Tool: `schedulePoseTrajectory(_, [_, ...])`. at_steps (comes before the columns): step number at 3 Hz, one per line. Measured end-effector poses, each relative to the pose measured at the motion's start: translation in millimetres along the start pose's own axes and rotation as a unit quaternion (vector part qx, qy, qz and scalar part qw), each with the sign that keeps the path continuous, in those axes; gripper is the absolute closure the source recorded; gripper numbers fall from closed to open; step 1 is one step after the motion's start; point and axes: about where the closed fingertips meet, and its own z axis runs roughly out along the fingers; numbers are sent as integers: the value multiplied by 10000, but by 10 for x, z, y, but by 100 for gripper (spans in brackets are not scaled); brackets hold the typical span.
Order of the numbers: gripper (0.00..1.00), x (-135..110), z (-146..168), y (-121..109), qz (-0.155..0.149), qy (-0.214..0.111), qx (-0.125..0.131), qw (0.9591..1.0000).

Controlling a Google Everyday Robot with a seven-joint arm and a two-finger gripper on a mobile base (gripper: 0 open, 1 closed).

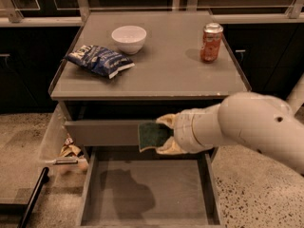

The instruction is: Pick sponge from middle drawer and place on counter

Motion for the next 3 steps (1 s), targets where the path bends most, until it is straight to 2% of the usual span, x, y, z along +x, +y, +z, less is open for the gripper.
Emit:
schedulePoseTrajectory(1, [100, -311, -325, -391, -359, 215, 186, 9990])
schedulePoseTrajectory(2, [100, -623, -510, -907, -644, 155, 373, 9971])
schedulePoseTrajectory(3, [100, -628, -512, -909, -649, 162, 381, 9970])
